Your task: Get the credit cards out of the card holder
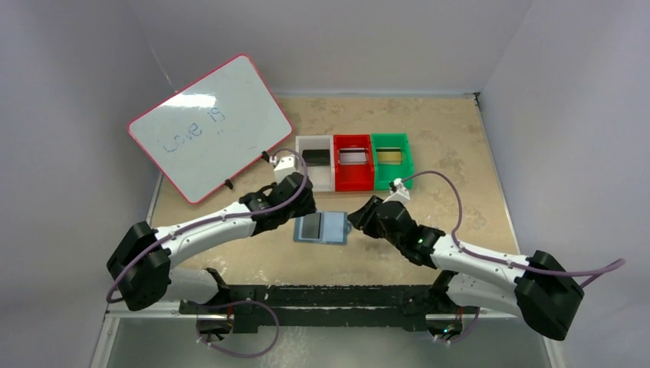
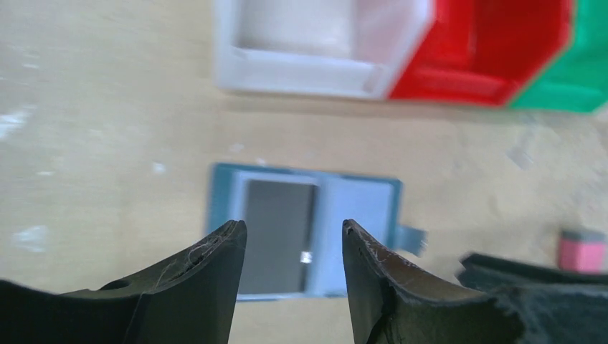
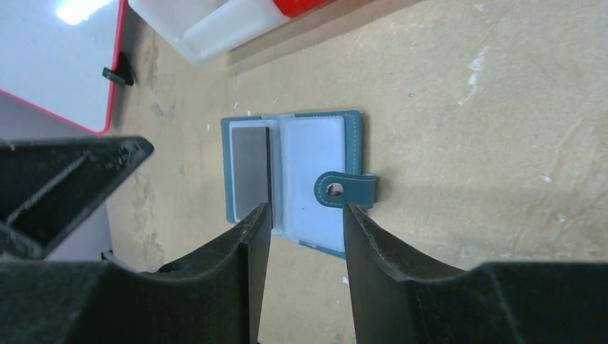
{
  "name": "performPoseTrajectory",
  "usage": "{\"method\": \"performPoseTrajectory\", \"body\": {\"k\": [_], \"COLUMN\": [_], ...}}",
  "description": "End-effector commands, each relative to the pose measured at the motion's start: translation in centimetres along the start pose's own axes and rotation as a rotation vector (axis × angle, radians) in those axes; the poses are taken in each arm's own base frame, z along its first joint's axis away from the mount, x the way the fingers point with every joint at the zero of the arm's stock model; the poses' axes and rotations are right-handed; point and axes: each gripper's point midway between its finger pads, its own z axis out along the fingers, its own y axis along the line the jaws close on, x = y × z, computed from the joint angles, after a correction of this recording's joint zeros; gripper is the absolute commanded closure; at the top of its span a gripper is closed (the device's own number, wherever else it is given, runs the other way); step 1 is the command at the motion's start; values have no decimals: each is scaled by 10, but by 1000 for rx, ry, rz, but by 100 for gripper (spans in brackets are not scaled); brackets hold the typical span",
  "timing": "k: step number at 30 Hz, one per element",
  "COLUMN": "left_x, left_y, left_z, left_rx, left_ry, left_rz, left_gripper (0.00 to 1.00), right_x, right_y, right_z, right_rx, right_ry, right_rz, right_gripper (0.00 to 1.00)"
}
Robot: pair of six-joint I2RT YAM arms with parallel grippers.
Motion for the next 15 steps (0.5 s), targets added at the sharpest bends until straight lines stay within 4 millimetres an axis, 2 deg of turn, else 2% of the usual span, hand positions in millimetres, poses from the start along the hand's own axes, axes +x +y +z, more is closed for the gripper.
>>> {"method": "performPoseTrajectory", "body": {"k": [1,3,7,12,15], "left_x": [-15,-9,3,8,11], "left_y": [58,59,48,27,23], "left_z": [-7,-6,-2,0,-1], "left_rx": [-166,-131,-57,53,83], "left_ry": [-38,-26,22,50,56], "left_rz": [23,-1,-32,-68,-72], "left_gripper": [48,47,49,52,53], "right_x": [-8,-5,2,23,35], "right_y": [50,62,77,84,83], "right_z": [4,9,26,45,55], "right_rx": [-148,-177,-195,-199,-190], "right_ry": [17,42,81,177,228], "right_rz": [-60,-77,-122,-144,-141], "right_gripper": [57,58,58,62,63]}}
